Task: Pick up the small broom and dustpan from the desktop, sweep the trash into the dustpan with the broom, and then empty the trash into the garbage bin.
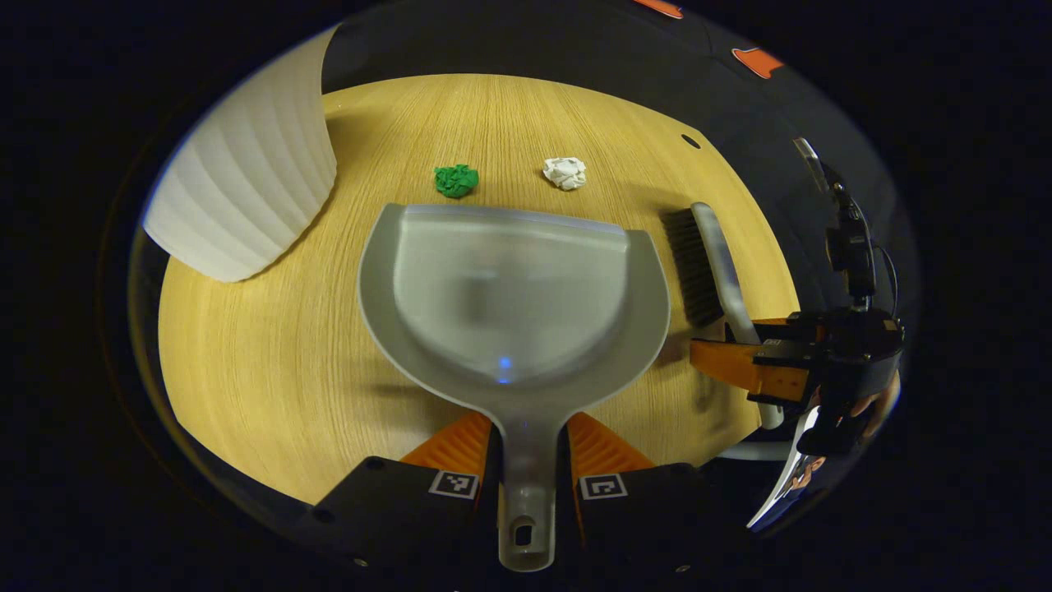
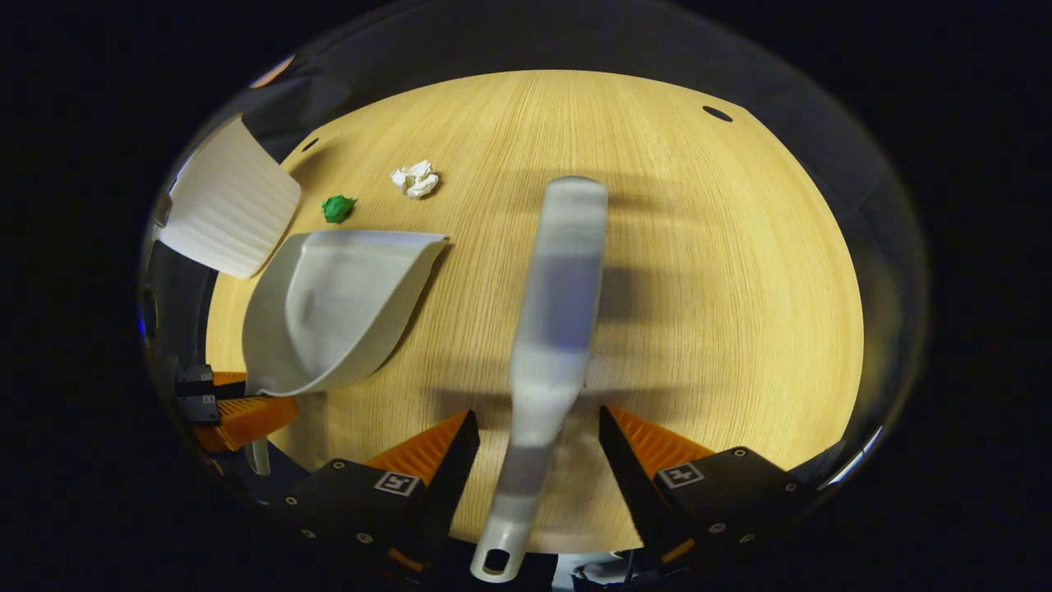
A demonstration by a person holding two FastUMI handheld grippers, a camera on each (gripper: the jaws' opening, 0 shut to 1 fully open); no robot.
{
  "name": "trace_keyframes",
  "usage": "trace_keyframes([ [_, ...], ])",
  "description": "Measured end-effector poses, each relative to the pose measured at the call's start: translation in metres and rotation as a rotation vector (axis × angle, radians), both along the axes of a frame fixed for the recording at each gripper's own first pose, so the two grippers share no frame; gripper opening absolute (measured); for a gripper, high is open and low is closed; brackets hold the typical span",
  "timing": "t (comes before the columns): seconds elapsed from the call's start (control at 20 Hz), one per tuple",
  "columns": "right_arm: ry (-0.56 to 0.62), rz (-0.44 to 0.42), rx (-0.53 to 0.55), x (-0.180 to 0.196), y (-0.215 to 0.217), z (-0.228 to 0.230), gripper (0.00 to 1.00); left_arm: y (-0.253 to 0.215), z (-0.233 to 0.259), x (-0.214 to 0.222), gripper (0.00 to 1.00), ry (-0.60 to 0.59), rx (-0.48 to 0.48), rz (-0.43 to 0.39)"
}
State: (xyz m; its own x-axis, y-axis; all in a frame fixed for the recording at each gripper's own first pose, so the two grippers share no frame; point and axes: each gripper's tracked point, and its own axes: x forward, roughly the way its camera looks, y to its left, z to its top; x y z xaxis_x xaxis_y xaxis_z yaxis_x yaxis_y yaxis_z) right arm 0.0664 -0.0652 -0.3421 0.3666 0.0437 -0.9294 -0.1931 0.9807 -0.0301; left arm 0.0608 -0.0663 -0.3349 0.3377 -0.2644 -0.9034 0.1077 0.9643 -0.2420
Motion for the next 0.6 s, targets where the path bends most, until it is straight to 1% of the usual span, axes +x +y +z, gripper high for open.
trace_keyframes([
  [0.05, 0.012, 0.004, -0.007, -0.001, 0.0, -0.001, 0.83, 0.001, 0.0, 0.001, 0.3, -0.004, 0.008, -0.007],
  [0.1, 0.023, 0.005, -0.007, -0.002, 0.003, -0.003, 0.66, 0.003, 0.001, 0.001, 0.3, -0.007, 0.017, -0.013],
  [0.15, 0.029, 0.001, -0.017, -0.002, 0.002, -0.004, 0.58, 0.003, 0.002, 0.001, 0.3, -0.01, 0.02, -0.017],
  [0.25, 0.009, 0.011, -0.043, 0.001, -0.005, 0.0, 0.33, 0.001, 0.007, 0.0, 0.3, -0.012, 0.019, -0.025],
  [0.3, -0.003, 0.026, -0.037, 0.003, -0.004, 0.0, 0.27, 0.003, 0.005, 0.0, 0.3, -0.013, 0.02, -0.03],
  [0.5, -0.053, 0.062, -0.049, 0.01, -0.005, 0.004, 0.19, 0.001, -0.002, -0.007, 0.3, -0.032, 0.041, -0.068],
  [0.6, -0.083, 0.071, -0.032, 0.014, -0.001, 0.008, 0.18, 0.002, -0.004, -0.009, 0.3, -0.041, 0.042, -0.084],
])
